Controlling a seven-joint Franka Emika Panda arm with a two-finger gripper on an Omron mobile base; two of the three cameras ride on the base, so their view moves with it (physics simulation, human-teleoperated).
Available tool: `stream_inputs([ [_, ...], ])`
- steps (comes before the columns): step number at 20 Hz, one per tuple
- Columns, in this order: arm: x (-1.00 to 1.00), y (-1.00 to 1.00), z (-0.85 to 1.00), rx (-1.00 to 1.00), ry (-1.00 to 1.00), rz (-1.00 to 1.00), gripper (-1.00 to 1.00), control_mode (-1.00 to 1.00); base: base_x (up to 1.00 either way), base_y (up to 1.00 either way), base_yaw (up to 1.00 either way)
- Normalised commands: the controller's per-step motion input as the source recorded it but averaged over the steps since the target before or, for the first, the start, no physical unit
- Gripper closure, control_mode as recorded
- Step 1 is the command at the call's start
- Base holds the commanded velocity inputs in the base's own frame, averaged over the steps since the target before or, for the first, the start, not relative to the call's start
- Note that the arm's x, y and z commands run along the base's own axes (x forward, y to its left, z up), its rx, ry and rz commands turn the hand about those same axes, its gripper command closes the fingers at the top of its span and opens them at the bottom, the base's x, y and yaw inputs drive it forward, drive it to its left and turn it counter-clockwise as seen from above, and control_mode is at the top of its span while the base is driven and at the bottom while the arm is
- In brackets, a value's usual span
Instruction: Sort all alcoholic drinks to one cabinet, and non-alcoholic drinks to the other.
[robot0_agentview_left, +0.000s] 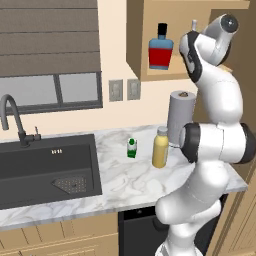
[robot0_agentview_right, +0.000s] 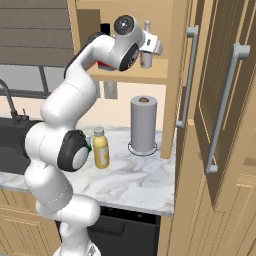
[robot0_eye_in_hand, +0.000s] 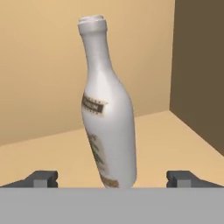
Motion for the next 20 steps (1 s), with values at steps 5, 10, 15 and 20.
stream_inputs([
  [5, -1.0, 0.65, -0.57, -0.01, 0.01, 0.0, -1.0, -1.0, 0.0, 0.0, 0.0],
  [10, -1.0, 0.71, -0.6, -0.01, 0.04, 0.0, -1.0, -1.0, 0.0, 0.0, 0.0],
  [15, -0.9, 0.43, -0.63, 0.0, 0.2, 0.0, -1.0, -1.0, 0.0, 0.0, 0.0],
  [20, -0.29, 0.36, -0.67, 0.01, 0.26, 0.0, -1.0, -1.0, 0.0, 0.0, 0.0],
])
